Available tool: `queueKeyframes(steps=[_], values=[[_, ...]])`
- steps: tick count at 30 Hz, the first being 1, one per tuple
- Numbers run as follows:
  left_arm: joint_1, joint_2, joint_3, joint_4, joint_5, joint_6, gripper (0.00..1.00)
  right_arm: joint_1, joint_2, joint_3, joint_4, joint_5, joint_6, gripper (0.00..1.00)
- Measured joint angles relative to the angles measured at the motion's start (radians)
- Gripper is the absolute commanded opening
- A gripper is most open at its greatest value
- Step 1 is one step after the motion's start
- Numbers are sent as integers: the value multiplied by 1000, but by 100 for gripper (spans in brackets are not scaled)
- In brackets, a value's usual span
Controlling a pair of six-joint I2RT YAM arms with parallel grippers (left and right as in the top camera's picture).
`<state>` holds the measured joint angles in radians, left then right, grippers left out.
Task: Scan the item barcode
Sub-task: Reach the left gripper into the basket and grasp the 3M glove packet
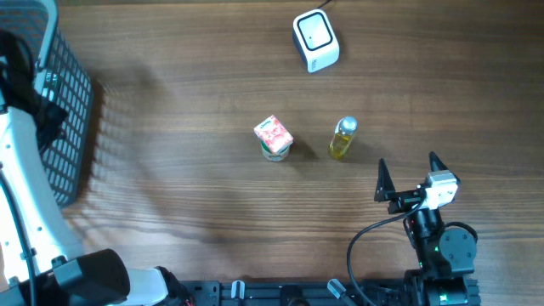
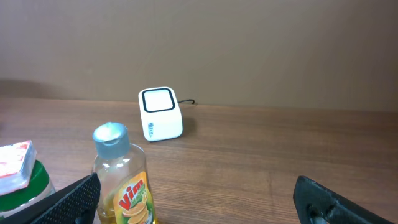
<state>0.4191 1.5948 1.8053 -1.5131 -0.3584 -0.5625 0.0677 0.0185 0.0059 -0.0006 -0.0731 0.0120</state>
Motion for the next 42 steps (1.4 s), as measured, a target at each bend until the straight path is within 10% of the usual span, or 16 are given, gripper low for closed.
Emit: queueKeyframes(steps=[13, 30, 42], values=[[27, 0, 0, 74, 220, 177, 4, 0, 0, 0, 0, 0, 0, 100], [61, 10, 232, 559, 645, 373, 9, 0, 0, 0, 0, 0, 0, 100], [328, 91, 315, 586, 470, 504, 82, 0, 0, 0, 0, 0, 0, 100]])
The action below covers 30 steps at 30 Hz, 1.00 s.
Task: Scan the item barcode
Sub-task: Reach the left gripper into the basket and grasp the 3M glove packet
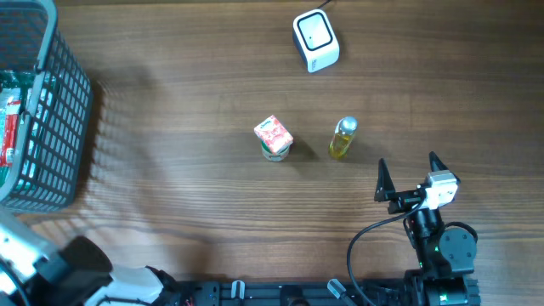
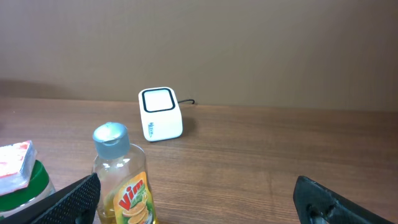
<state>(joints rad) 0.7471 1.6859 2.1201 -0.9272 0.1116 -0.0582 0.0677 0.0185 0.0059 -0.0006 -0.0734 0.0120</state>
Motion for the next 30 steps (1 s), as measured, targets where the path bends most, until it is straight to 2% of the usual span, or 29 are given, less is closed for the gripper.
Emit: queueKeyframes(steps=[3, 5, 9, 19, 30], values=[[34, 82, 0, -8, -10, 64, 96, 0, 0, 0, 0, 0, 0, 100], [50, 158, -1, -9, -12, 114, 100, 0, 0, 0, 0, 0, 0, 100], [62, 315, -4, -23, -14, 228, 100, 0, 0, 0, 0, 0, 0, 100], [64, 531, -7, -114, 37, 535, 100, 0, 0, 0, 0, 0, 0, 100], [72, 644, -7, -119, 43, 718, 100, 0, 0, 0, 0, 0, 0, 100]])
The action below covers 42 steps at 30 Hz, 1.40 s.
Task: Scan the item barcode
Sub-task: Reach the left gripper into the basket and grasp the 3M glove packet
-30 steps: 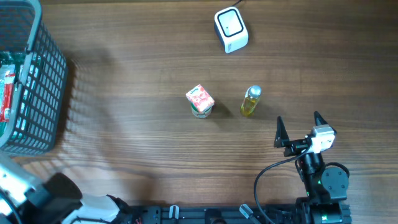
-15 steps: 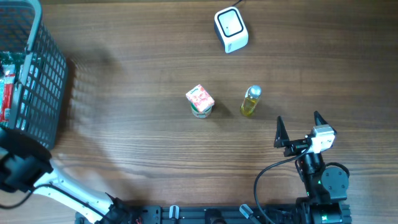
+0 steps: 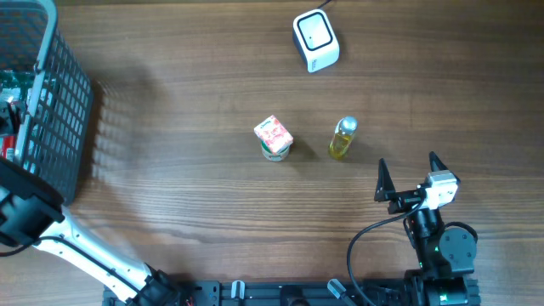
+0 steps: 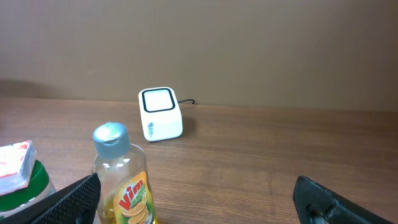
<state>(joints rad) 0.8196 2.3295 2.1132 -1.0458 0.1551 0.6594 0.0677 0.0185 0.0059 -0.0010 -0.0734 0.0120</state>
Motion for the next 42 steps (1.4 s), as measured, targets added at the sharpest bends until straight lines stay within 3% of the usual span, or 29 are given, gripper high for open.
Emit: queueKeyframes(steps=[13, 31, 34, 36, 37, 39, 42], values=[[12, 28, 0, -5, 0, 140, 100, 0, 0, 0, 0, 0, 0, 100], [12, 82, -30, 52, -31, 155, 99, 0, 0, 0, 0, 0, 0, 100], [12, 72, -53, 79, -28, 153, 89, 0, 0, 0, 0, 0, 0, 100], [12, 60, -80, 109, -23, 151, 68, 0, 0, 0, 0, 0, 0, 100], [12, 55, -92, 119, -23, 147, 62, 0, 0, 0, 0, 0, 0, 100], [12, 48, -108, 141, -23, 147, 55, 0, 0, 0, 0, 0, 0, 100], [12, 47, -112, 145, -21, 144, 54, 0, 0, 0, 0, 0, 0, 100]])
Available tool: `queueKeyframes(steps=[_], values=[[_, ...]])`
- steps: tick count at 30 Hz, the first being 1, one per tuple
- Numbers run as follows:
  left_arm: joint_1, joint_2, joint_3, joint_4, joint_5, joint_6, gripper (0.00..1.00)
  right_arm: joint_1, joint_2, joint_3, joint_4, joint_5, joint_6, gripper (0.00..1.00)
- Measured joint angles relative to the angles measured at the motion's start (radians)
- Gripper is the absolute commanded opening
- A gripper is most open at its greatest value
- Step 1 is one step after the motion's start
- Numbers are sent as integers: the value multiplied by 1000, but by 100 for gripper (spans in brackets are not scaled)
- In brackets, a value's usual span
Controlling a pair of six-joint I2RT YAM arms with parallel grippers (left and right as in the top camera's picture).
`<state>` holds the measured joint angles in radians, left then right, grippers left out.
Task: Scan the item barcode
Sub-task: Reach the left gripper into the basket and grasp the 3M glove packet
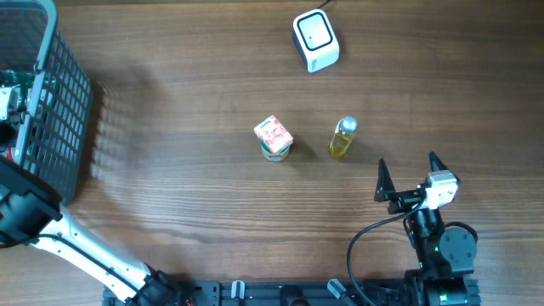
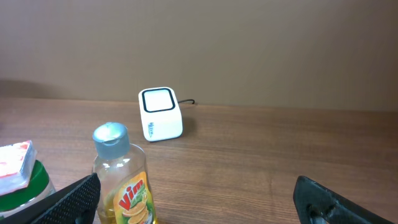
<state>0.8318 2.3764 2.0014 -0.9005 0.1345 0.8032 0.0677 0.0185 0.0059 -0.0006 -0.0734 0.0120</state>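
Note:
A white barcode scanner stands at the table's far side, also shown as the scanner in the right wrist view. A yellow Vim bottle with a blue-grey cap stands mid-table, close ahead-left of my right gripper. The bottle is just inside the left fingertip. That gripper is open and empty. A red-and-white carton sits on a green-lidded tub. My left arm reaches off the left edge by the basket; its fingers are hidden.
A dark wire basket with packaged goods inside stands at the left edge. The scanner's cable runs off the far edge. The left arm's white link crosses the near-left corner.
A small white part now shows at the left edge inside the basket. The left arm's dark link has barely shifted. The right gripper, bottle, carton and scanner are unchanged.
At first the left arm stood over the basket's near side at the left edge. Then it lay low in the near-left corner, leaving the basket uncovered. After that it stretched toward the left edge below the basket, and it stays there. The right gripper stayed open and still.

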Motion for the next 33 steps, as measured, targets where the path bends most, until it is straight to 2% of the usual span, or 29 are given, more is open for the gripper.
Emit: queueKeyframes(steps=[2, 7, 10, 15, 21, 26, 33], values=[[0, 0, -1, -1, 5, -8, 53, 0, 0, 0, 0, 0, 0, 100], [0, -3, -2, 2, 5, -51, 14, 0, 0, 0, 0, 0, 0, 100], [0, -16, -7, 3, 5, -82, 4, 0, 0, 0, 0, 0, 0, 100], [0, -36, -25, 18, 15, -154, 4, 0, 0, 0, 0, 0, 0, 100], [0, -113, -60, 82, 124, -303, 4, 0, 0, 0, 0, 0, 0, 100], [-8, -318, -66, 169, 179, -462, 4, 0, 0, 0, 0, 0, 0, 100], [-53, -621, -65, 227, 205, -589, 4, 0, 0, 0, 0, 0, 0, 100]])
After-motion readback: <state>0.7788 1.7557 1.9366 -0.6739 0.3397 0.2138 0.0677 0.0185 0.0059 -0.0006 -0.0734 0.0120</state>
